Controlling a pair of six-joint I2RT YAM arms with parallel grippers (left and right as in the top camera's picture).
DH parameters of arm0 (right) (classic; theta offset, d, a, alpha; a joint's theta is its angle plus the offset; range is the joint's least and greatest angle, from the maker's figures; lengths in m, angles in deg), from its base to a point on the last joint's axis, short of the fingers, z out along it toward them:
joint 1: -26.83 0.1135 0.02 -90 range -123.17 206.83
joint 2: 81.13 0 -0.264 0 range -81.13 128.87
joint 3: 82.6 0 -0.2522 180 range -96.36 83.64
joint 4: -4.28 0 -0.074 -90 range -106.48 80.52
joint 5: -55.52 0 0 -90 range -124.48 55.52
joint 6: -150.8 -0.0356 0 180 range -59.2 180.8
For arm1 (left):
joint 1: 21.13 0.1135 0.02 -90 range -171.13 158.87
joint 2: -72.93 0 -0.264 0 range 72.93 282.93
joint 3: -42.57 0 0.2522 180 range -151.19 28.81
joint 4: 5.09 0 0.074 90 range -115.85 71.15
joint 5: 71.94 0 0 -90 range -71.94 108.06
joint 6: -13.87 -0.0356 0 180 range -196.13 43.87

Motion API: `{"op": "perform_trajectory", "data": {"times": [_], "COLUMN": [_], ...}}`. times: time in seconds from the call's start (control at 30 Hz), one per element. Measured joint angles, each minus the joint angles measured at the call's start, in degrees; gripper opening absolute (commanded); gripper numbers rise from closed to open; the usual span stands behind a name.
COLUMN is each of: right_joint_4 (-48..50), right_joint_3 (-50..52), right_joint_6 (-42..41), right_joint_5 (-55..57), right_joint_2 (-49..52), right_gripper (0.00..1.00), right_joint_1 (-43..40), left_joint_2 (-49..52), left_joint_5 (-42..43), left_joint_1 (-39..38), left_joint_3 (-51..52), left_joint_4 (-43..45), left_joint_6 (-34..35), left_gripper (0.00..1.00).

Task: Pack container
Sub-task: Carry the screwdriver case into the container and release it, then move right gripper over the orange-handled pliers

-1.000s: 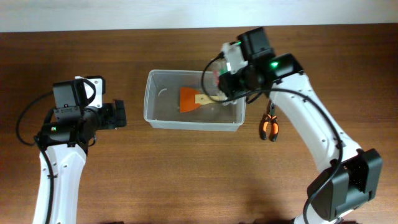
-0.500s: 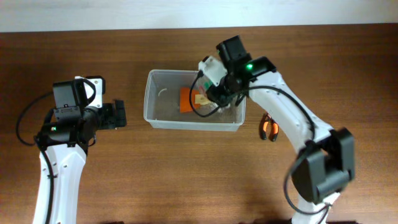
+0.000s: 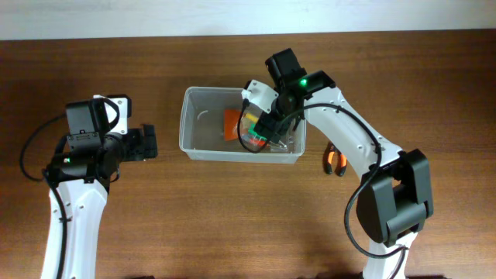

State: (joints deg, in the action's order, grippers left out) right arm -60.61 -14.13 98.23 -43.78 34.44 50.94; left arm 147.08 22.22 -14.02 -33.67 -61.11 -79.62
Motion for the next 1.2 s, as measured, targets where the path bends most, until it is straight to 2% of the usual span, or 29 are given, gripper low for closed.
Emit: {"op": "perform_trajectory", "data": {"times": [0.17, 0.37, 0.43, 0.57, 0.7, 0.83, 1.0, 1.2], "right_joint_4": [-3.98, -13.73, -16.48, -21.59, -26.62, -27.96, -27.08, -24.0], "right_joint_3": [-8.33, -23.41, -26.95, -29.31, -28.55, -23.54, -12.28, -0.02], "right_joint_6": [-3.19, -10.16, -13.16, -21.86, -31.69, -37.86, -41.38, -43.25], "right_joint_5": [2.38, 9.14, 10.47, 12.0, 12.07, 9.2, 5.16, 1.01], "right_joint_2": [0.0, -0.57, -1.18, -2.32, -2.01, -1.81, -1.01, 0.28], "right_gripper": [0.94, 0.94, 0.93, 0.84, 0.79, 0.76, 0.7, 0.7], "right_joint_1": [-0.02, -1.75, -4.02, -12.07, -20.63, -27.43, -29.14, -27.23], "left_joint_2": [0.0, 0.0, 0.0, 0.0, 0.0, 0.0, 0.0, 0.0], "left_joint_5": [0.0, 0.0, 0.0, 0.0, 0.0, 0.0, 0.0, 0.0], "left_joint_1": [0.0, 0.0, 0.0, 0.0, 0.0, 0.0, 0.0, 0.0], "left_joint_3": [0.0, 0.0, 0.0, 0.0, 0.0, 0.0, 0.0, 0.0], "left_joint_4": [0.0, 0.0, 0.0, 0.0, -0.02, 0.0, 0.02, 0.0], "left_joint_6": [0.0, 0.0, 0.0, 0.0, 0.0, 0.0, 0.0, 0.0], "left_gripper": [0.99, 0.99, 0.99, 0.99, 0.99, 0.99, 0.99, 0.99]}}
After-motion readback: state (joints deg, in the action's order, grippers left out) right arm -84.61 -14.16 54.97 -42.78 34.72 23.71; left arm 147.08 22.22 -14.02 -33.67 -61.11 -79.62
